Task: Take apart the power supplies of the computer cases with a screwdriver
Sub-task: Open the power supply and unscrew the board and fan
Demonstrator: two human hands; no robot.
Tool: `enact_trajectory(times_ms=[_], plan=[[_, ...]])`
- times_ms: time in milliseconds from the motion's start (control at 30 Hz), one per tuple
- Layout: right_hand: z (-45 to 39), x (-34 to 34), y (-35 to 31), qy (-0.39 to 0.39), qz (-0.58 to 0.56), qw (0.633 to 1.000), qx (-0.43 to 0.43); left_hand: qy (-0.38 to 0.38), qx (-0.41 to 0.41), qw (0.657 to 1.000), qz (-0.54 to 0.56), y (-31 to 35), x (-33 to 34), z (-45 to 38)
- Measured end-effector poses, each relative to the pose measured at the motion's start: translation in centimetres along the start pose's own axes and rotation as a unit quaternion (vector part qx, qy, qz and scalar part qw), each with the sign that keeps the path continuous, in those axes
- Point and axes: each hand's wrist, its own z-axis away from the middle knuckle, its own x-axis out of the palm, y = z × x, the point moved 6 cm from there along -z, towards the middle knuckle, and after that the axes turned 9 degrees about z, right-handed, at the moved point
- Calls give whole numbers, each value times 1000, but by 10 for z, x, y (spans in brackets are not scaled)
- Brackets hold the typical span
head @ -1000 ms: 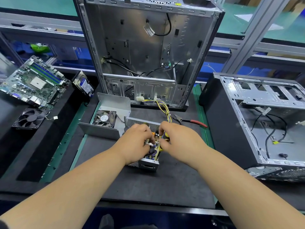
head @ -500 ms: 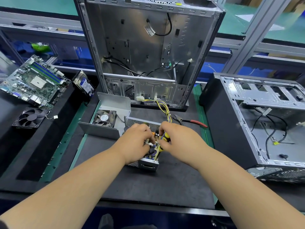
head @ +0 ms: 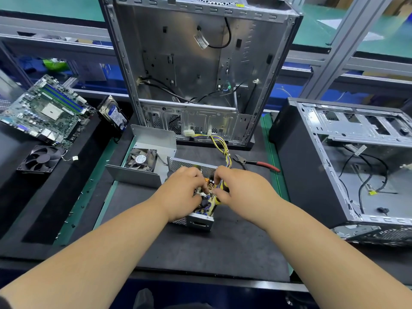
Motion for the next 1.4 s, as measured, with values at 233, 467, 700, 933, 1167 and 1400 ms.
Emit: enact_trajectory(times_ms=[233,467,700,933,1167,1400], plan=[[4,2,-4,-16,-24,999,-25,1,0,1000,4,1,-1,1],[0,0,-3,-2,63,998,-9,1,0,1000,5,1,-1,1],[3,0,-5,-40,-61,997,-20,-4,-1,1000,5,2,-1,1],[-1,-1,-3,9,87,996,-6,3,6,1000,-3,1,-1,0],[1,-1,-3,-19,-45,999,0,-5,-2,1000,-1,2,-1,0],[1,0,2,10,54,998,28,-5,3,1000,-8,3,-1,0]])
